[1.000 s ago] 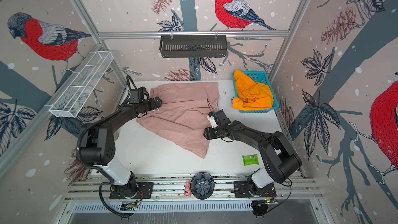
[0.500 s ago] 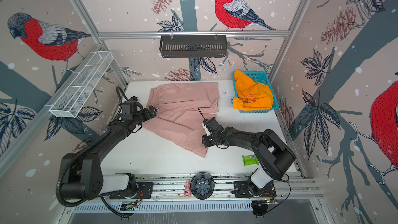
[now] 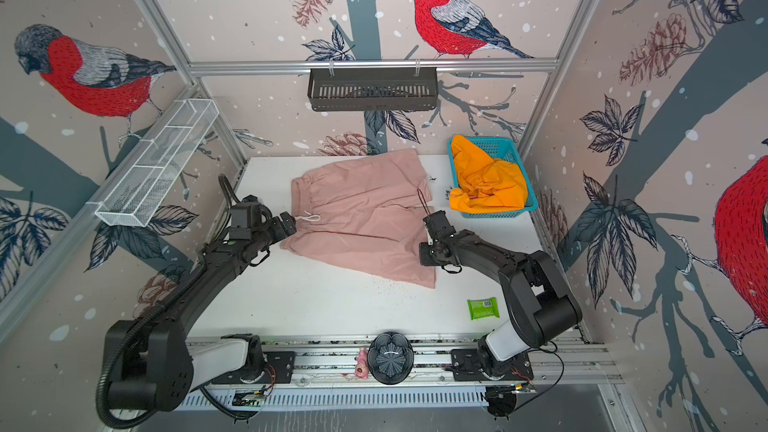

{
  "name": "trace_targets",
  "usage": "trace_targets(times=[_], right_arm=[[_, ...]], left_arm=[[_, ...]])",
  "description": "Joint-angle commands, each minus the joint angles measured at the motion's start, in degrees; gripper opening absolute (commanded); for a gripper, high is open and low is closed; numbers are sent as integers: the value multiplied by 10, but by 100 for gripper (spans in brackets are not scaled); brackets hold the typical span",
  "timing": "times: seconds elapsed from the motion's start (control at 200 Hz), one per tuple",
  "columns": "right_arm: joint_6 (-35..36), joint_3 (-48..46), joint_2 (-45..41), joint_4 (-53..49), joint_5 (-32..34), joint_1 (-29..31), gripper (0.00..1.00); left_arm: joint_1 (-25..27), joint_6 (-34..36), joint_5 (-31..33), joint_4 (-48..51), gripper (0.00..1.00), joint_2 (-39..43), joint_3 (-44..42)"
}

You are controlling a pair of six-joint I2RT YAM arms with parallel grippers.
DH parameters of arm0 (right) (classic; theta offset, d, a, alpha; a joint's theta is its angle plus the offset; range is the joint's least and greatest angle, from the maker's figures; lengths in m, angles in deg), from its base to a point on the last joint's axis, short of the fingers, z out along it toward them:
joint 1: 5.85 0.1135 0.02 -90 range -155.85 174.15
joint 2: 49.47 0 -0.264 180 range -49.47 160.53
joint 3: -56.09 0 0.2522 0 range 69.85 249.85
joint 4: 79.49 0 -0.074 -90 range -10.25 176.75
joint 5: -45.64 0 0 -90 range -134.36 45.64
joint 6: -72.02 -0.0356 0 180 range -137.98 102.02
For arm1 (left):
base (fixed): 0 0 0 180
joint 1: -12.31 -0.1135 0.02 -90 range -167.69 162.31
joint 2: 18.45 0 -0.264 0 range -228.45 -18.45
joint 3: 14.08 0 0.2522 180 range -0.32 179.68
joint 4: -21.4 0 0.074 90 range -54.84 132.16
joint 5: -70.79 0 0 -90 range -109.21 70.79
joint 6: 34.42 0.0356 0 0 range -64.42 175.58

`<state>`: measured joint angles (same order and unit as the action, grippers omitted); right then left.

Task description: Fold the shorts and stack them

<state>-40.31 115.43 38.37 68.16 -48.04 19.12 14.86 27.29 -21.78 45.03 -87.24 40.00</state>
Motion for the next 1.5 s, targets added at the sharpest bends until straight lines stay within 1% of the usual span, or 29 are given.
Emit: trace_targets(times=[0.0,0.045,0.065,0.095,0.22,0.3,0.355,0.435,0.47,0.53,0.6,0.665,0.785,0.89,0.97,1.045,1.16,1.341,1.386,1.436,1.496], right_arm=[[13,20,-14,-21,-14,-25,38],[0,18,-35,-21,-20,-33,60],[-4,17,-47,-20,-23,-35,65],[-12,13,-65,-20,-31,-41,68],[-68,-13,-153,-40,-59,-54,69],[-118,-47,-221,-54,-75,-47,67],[-154,-65,-260,-73,-68,-38,64],[-205,-85,-303,-113,-51,-23,67],[-228,-97,-315,-123,-50,-16,66],[-267,-125,-327,-121,-63,-3,65],[-312,-164,-328,-87,-80,28,65],[-353,-190,-320,-43,-81,69,71],[-400,-209,-305,15,-56,110,73],[-418,-233,-304,56,-24,114,74],[-434,-261,-297,103,-9,113,74],[-444,-278,-288,134,0,113,74],[-442,-283,-278,138,28,113,74],[-428,-294,-281,150,54,106,68],[-423,-295,-285,152,60,105,64],[-417,-297,-288,157,64,103,56],[-408,-301,-291,170,63,99,44]], left_arm=[[-1,-26,-42,-1,97,13,-25],[-1,-35,-55,-6,97,16,-38],[-2,-39,-61,-7,97,17,-43],[-2,-44,-67,-4,97,19,-47],[-1,-70,-69,28,97,20,-39],[-2,-76,-63,48,97,23,-34],[-2,-77,-52,57,97,26,-32],[-2,-82,-24,79,97,33,-28],[-2,-92,-9,87,97,37,-29],[-3,-102,3,88,97,44,-37],[-3,-116,2,76,97,51,-53],[-3,-123,-12,53,97,54,-74],[-3,-137,-15,45,97,53,-89],[-3,-135,-8,39,97,54,-99],[-3,-147,-2,25,97,56,-114],[-3,-152,-14,8,97,59,-125],[-3,-146,-19,1,97,61,-133],[-3,-144,15,-7,98,68,-151],[-4,-147,26,-15,98,72,-155],[-4,-148,31,-28,98,75,-160],[-3,-156,35,-46,97,81,-168]])
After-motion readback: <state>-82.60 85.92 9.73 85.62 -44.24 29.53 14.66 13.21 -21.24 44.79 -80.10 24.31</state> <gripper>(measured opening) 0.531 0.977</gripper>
